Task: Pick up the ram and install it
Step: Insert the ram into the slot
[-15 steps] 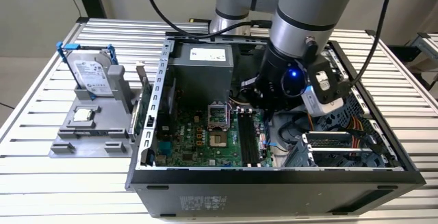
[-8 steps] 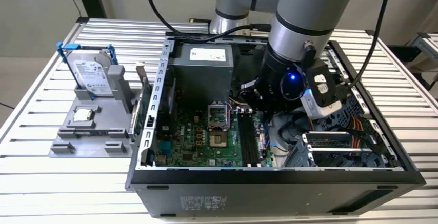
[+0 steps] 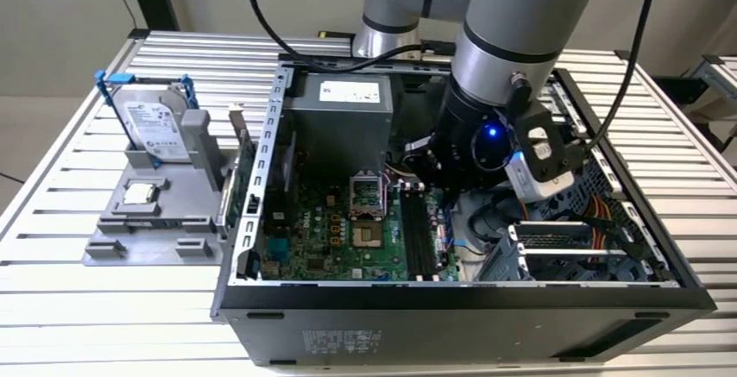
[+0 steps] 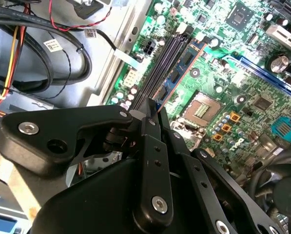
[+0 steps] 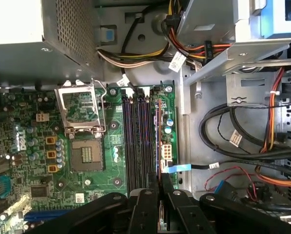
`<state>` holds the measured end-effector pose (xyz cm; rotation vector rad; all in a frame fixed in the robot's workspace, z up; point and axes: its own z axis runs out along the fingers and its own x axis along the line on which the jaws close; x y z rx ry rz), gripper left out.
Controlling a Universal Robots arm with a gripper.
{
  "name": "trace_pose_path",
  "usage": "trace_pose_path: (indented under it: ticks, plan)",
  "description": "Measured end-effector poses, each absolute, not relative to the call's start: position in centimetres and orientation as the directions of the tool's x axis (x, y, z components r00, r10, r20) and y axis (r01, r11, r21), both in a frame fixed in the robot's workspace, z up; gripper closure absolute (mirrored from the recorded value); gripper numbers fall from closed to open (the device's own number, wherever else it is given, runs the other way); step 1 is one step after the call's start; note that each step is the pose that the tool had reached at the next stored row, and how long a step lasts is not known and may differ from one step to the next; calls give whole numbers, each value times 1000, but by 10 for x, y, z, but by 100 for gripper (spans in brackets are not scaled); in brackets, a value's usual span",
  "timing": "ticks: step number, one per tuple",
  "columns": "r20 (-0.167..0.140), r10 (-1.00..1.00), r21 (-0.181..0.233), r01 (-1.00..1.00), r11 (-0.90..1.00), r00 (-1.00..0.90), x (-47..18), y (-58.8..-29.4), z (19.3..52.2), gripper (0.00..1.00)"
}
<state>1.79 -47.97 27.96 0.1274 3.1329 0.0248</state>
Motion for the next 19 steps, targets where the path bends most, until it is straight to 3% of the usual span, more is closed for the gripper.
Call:
trace_pose_path:
  ticks: [19]
  plan:
    - [-5,79,16,79,997,-997,18,-480,256,100]
